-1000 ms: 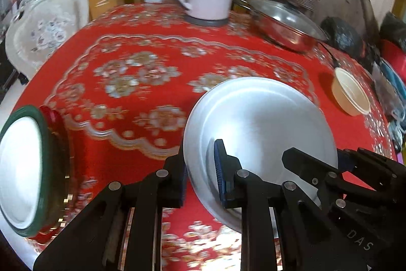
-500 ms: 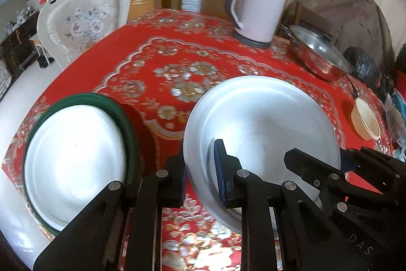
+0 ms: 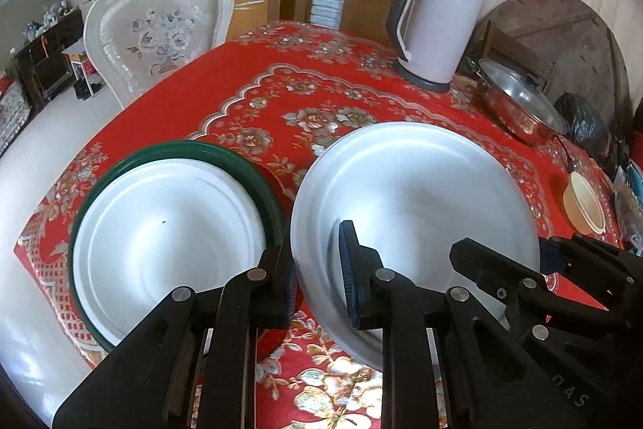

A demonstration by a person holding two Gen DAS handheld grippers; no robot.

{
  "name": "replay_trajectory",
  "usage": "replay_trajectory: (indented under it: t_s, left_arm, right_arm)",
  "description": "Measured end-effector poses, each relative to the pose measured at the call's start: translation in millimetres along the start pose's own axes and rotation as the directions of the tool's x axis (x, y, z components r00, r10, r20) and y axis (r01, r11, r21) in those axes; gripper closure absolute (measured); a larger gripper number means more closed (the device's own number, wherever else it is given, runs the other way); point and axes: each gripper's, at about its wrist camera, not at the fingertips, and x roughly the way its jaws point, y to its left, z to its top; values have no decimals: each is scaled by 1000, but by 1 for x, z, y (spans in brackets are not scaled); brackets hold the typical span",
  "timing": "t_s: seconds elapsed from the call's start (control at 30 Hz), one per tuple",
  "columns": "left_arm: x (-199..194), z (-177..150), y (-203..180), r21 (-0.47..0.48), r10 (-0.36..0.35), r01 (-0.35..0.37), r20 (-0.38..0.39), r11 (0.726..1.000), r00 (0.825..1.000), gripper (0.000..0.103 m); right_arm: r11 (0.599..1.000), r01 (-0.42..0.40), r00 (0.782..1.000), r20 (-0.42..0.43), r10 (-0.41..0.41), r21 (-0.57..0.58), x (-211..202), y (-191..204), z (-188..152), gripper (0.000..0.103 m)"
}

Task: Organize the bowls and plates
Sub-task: 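Lift the white bowl with both tools and carry it toward the stack, then lower the white bowl into the green bowl with both tools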

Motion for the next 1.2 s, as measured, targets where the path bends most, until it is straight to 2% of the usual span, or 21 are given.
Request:
replay_trajectory:
  t_s: [0.73,1.2]
  left_arm:
    - [-28,1,64,-92,91,-87,48,992,995,84]
    - [-21,-3,106,-157,144,-140,17,978,989,84]
  right_arm:
    - [990,-70,997,4,71,-122,13,65,20,69]
    - [977,-110,994,-42,104,-182,41,100,28,68]
